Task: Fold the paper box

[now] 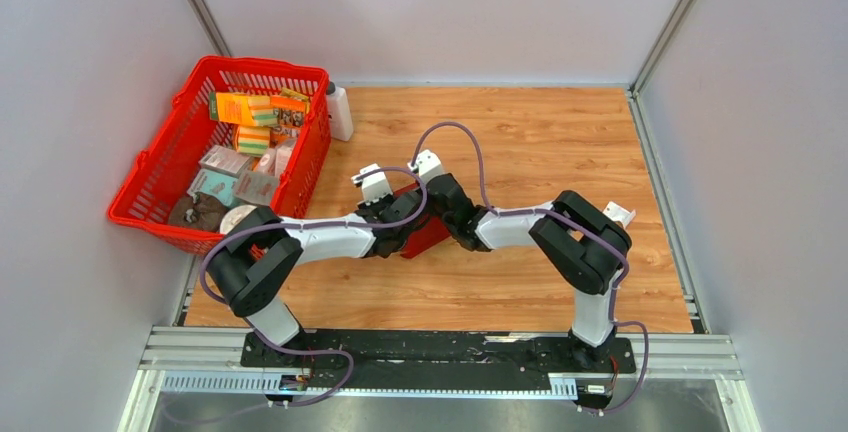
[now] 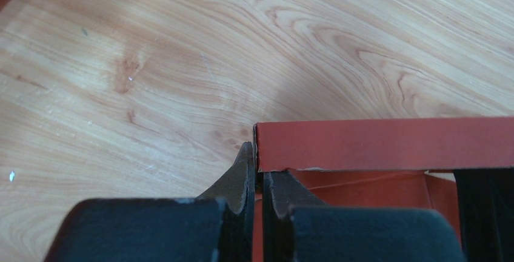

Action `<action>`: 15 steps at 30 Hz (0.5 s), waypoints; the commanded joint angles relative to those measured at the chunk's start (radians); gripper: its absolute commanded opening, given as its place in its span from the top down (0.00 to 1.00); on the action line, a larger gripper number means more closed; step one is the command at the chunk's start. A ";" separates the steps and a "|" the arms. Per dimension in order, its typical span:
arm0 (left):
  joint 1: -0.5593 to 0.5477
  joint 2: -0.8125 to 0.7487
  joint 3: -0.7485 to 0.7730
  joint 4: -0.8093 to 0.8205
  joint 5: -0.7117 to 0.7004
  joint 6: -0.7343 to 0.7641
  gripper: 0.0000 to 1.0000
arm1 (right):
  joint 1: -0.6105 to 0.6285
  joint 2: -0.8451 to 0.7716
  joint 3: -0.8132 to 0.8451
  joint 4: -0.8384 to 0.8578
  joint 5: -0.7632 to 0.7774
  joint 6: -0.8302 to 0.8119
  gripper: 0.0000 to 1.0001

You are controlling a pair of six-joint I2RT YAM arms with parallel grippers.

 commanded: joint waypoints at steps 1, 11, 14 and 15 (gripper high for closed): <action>0.003 0.033 0.099 -0.275 -0.028 -0.214 1.00 | 0.009 -0.041 -0.076 0.124 0.022 -0.028 1.00; 0.025 0.005 0.029 -0.159 0.027 -0.151 1.00 | -0.031 -0.133 -0.104 0.099 -0.084 0.025 0.55; 0.023 0.005 0.013 -0.159 0.028 -0.161 1.00 | -0.068 -0.233 -0.119 0.013 -0.168 0.136 0.37; 0.025 0.003 0.010 -0.157 0.030 -0.166 1.00 | -0.069 -0.279 -0.108 -0.022 -0.178 0.163 0.36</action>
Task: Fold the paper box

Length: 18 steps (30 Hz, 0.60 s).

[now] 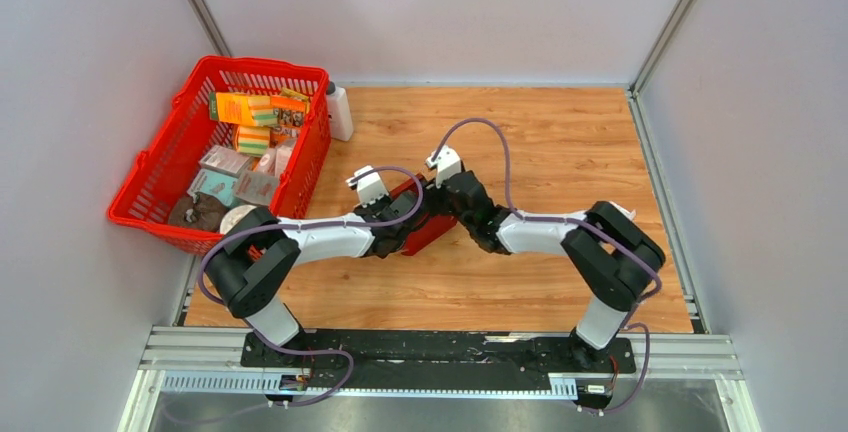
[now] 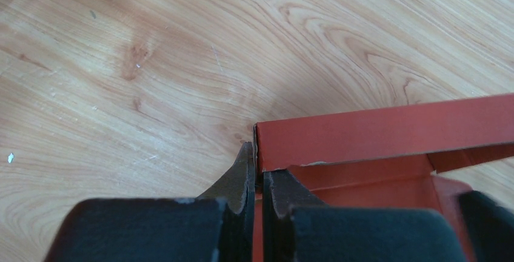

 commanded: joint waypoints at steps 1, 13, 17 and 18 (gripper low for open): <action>0.009 -0.009 -0.038 -0.025 0.030 -0.022 1.00 | -0.036 -0.179 0.016 -0.119 -0.091 0.127 0.33; 0.012 -0.085 -0.075 -0.010 0.132 -0.088 1.00 | -0.093 -0.308 -0.018 -0.660 -0.256 0.763 0.13; 0.013 -0.116 -0.084 -0.007 0.187 -0.128 1.00 | -0.077 -0.269 -0.018 -0.594 -0.331 0.770 0.13; 0.013 -0.122 -0.086 -0.005 0.198 -0.136 1.00 | -0.074 -0.261 -0.015 -0.577 -0.344 0.764 0.15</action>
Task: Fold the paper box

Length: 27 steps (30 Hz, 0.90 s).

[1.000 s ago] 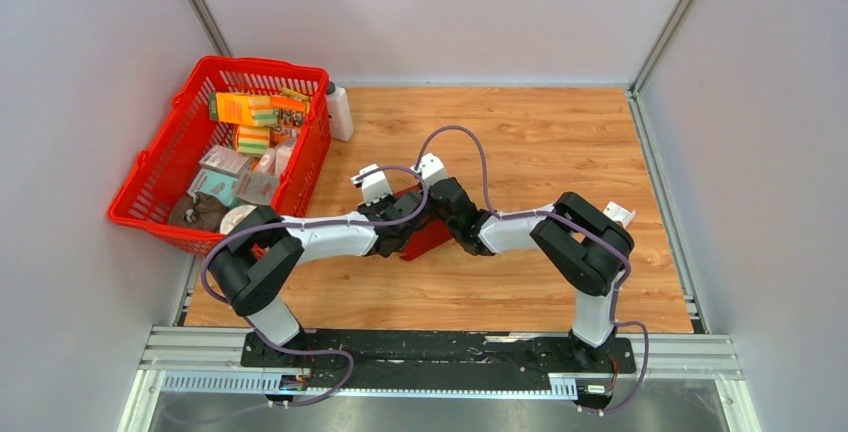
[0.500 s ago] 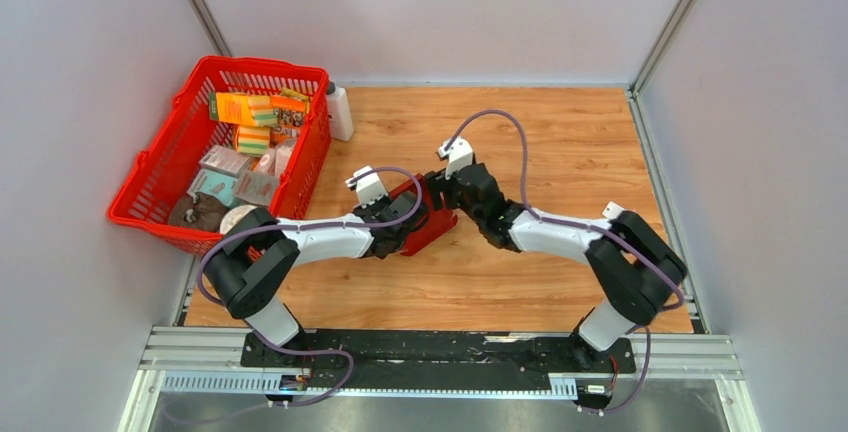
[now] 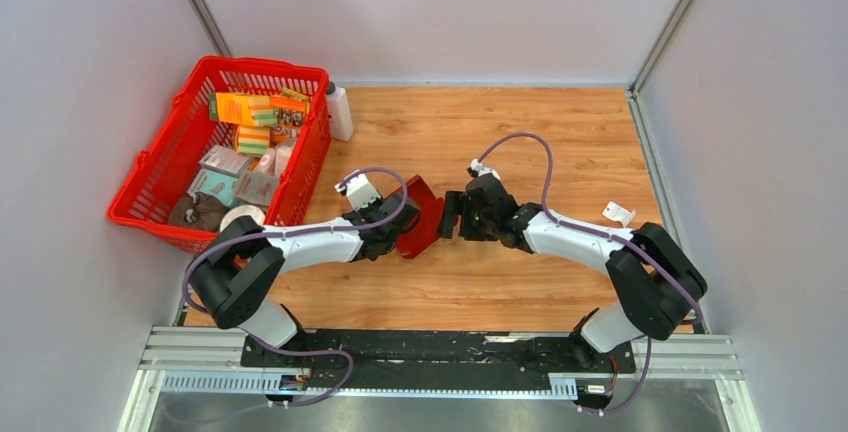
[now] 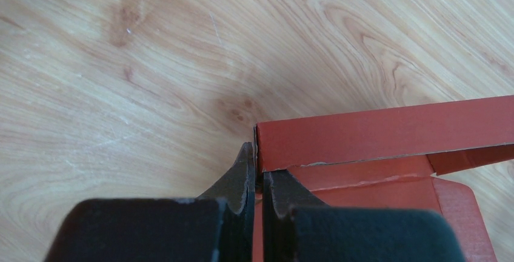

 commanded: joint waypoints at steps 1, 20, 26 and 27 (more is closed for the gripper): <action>0.002 -0.046 -0.030 -0.027 0.124 -0.068 1.00 | 0.025 0.022 0.024 0.061 -0.101 0.099 0.16; 0.011 -0.314 -0.363 0.519 0.546 0.019 0.50 | 0.048 -0.088 0.169 -0.360 0.118 -0.051 0.99; 0.011 -0.596 -0.472 0.541 0.858 0.232 0.46 | 0.047 -0.115 0.353 -0.719 0.175 -0.331 1.00; 0.010 -0.630 -0.444 0.493 0.892 0.268 0.46 | 0.047 -0.121 0.375 -0.803 0.183 -0.361 1.00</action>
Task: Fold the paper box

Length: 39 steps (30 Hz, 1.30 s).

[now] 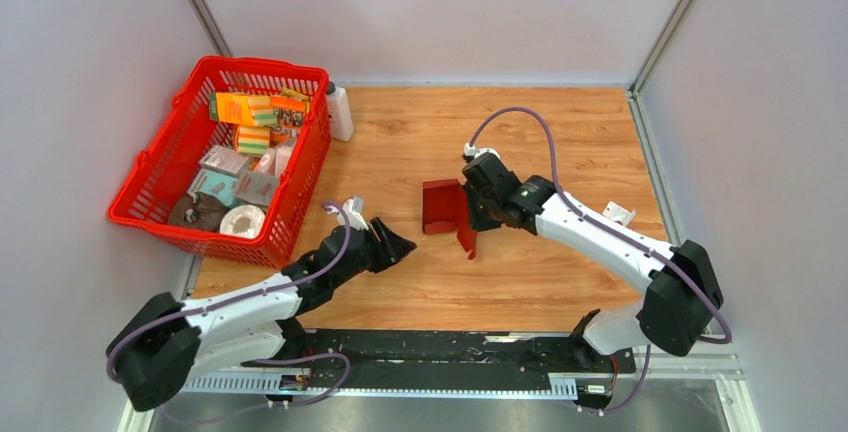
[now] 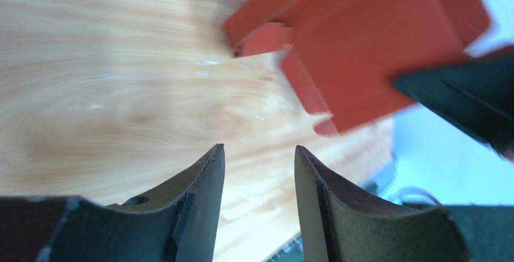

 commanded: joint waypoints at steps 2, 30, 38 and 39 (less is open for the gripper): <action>-0.005 -0.236 0.059 -0.082 0.322 0.272 0.46 | 0.002 -0.060 0.190 -0.403 0.147 -0.297 1.00; -0.003 -0.233 0.173 -0.329 0.109 0.575 0.44 | 0.250 0.242 0.432 -0.450 0.499 -0.466 0.37; -0.006 0.079 0.315 -0.270 0.150 0.613 0.45 | 0.249 -0.043 0.254 -0.421 0.531 -0.104 0.26; -0.009 0.136 0.332 -0.272 0.152 0.619 0.45 | 0.249 -0.110 0.200 -0.431 0.531 0.036 0.25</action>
